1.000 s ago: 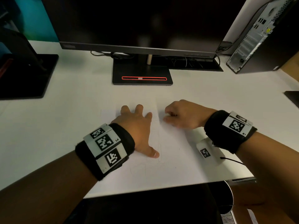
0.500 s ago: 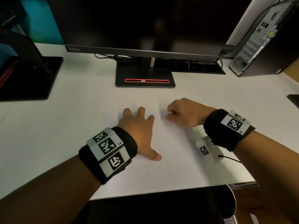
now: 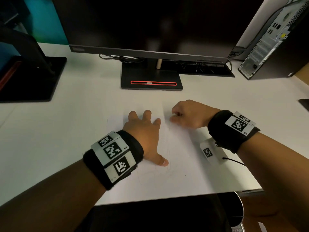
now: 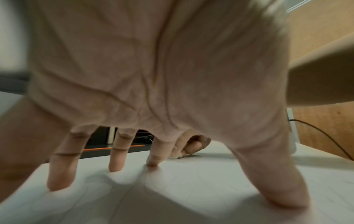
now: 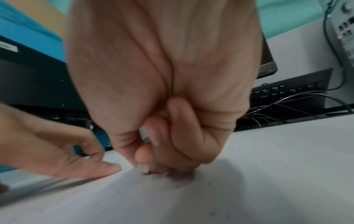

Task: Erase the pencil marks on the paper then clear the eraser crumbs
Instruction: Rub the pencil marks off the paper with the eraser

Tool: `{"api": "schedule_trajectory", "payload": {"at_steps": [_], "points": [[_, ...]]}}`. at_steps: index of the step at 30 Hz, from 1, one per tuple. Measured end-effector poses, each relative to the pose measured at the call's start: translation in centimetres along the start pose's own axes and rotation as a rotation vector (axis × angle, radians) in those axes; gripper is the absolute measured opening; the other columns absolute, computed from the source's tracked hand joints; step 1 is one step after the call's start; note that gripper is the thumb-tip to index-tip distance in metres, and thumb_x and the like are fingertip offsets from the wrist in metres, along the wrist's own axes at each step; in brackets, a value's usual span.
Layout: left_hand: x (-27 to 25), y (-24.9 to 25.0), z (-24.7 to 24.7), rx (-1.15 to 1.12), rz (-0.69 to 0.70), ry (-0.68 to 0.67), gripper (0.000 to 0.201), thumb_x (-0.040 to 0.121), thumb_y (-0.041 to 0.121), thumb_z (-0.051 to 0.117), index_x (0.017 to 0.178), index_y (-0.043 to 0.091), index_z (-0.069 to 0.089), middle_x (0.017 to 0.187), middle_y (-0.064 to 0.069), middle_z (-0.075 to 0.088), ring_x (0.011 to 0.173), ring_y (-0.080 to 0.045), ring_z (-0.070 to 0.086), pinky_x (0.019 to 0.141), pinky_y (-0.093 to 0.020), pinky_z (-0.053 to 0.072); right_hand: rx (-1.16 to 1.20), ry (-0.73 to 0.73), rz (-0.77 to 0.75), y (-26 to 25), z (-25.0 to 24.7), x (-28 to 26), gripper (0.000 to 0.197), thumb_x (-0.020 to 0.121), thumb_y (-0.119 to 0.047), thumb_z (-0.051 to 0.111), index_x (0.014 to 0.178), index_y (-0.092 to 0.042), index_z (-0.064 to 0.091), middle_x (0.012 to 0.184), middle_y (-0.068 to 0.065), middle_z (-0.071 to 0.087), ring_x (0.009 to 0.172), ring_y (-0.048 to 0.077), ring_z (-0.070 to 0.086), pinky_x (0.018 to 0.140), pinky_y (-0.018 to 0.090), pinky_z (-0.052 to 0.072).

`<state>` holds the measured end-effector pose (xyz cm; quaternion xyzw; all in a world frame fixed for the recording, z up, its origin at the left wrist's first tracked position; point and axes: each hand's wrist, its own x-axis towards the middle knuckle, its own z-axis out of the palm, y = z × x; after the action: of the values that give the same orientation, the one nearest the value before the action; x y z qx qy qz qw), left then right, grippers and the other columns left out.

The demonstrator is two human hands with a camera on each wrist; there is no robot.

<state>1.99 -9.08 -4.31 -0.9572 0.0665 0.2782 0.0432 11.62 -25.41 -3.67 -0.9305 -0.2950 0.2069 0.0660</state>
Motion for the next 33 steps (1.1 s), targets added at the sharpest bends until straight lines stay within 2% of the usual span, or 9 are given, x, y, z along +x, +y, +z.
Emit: {"api": "schedule_trajectory", "payload": {"at_steps": [3,7,11,15,18,23,28,31,33], "points": [[0.0,0.0,0.0,0.006,0.000,0.002,0.129,0.064,0.087,0.067,0.160,0.026,0.005,0.160,-0.009,0.009,0.141,-0.045,0.016,0.097,-0.044,0.046,-0.003,-0.038,-0.046,-0.2,0.7,-0.2,0.040,0.100,-0.034,0.050,0.066,-0.013,0.046,0.068,0.003,0.051,0.061,0.018,0.045,0.058,0.030,0.036],[-0.1,0.0,-0.1,0.001,0.002,0.000,0.130,0.064,0.086,0.067,0.161,0.025,0.005,0.161,-0.009,0.009,0.142,-0.045,0.016,0.095,-0.044,0.047,0.016,-0.013,0.008,0.0,-0.1,0.0,0.039,0.100,-0.032,0.051,0.067,-0.011,0.048,0.068,0.004,0.051,0.063,0.020,0.046,0.061,0.032,0.038],[-0.1,0.0,0.0,0.007,0.004,0.008,0.128,0.065,0.086,0.067,0.160,0.025,0.007,0.160,-0.009,0.010,0.141,-0.045,0.017,0.097,-0.044,0.045,-0.010,-0.042,-0.064,-0.4,0.7,-0.1,0.041,0.101,-0.036,0.050,0.067,-0.012,0.048,0.070,0.003,0.051,0.061,0.017,0.044,0.059,0.030,0.037],[-0.1,0.0,0.0,0.004,0.003,0.007,0.129,0.065,0.086,0.067,0.160,0.025,0.007,0.160,-0.008,0.010,0.142,-0.046,0.016,0.095,-0.044,0.047,-0.001,-0.008,-0.009,-0.1,0.1,0.2,0.041,0.100,-0.034,0.051,0.066,-0.012,0.047,0.068,0.004,0.052,0.062,0.019,0.046,0.060,0.032,0.039],[-0.1,0.0,0.0,0.011,0.002,0.012,0.128,0.065,0.087,0.066,0.160,0.025,0.007,0.160,-0.009,0.009,0.142,-0.046,0.016,0.098,-0.044,0.045,-0.028,-0.007,-0.109,-0.5,1.1,0.1,0.042,0.101,-0.037,0.050,0.065,-0.016,0.045,0.067,0.000,0.050,0.061,0.017,0.044,0.058,0.030,0.035],[-0.1,0.0,0.0,0.008,-0.002,0.002,0.129,0.064,0.087,0.066,0.160,0.025,0.006,0.161,-0.008,0.008,0.141,-0.046,0.017,0.095,-0.043,0.047,-0.011,0.002,-0.052,0.0,0.2,0.1,0.042,0.100,-0.034,0.051,0.064,-0.013,0.044,0.067,0.003,0.051,0.062,0.019,0.044,0.060,0.033,0.037],[-0.1,0.1,0.0,0.026,-0.002,0.010,0.127,0.065,0.088,0.064,0.160,0.025,0.007,0.160,-0.008,0.010,0.141,-0.046,0.017,0.098,-0.043,0.044,-0.026,-0.035,-0.146,-0.6,1.4,-0.2,0.042,0.101,-0.038,0.050,0.065,-0.017,0.045,0.066,-0.002,0.049,0.061,0.016,0.045,0.060,0.030,0.037],[-0.2,0.1,-0.1,0.027,-0.004,0.007,0.128,0.065,0.088,0.065,0.160,0.024,0.007,0.159,-0.010,0.012,0.140,-0.046,0.019,0.098,-0.044,0.044,-0.006,0.017,-0.082,-0.3,0.6,0.1,0.041,0.100,-0.033,0.052,0.063,-0.016,0.045,0.066,0.000,0.050,0.061,0.016,0.045,0.061,0.031,0.034],[-0.2,0.1,0.0,0.021,-0.006,0.009,0.128,0.065,0.087,0.065,0.160,0.025,0.007,0.158,-0.009,0.012,0.140,-0.045,0.019,0.098,-0.044,0.044,-0.032,0.054,-0.117,-0.7,1.0,0.2,0.040,0.100,-0.032,0.051,0.063,-0.018,0.044,0.064,-0.002,0.049,0.060,0.014,0.045,0.062,0.031,0.034]]}}
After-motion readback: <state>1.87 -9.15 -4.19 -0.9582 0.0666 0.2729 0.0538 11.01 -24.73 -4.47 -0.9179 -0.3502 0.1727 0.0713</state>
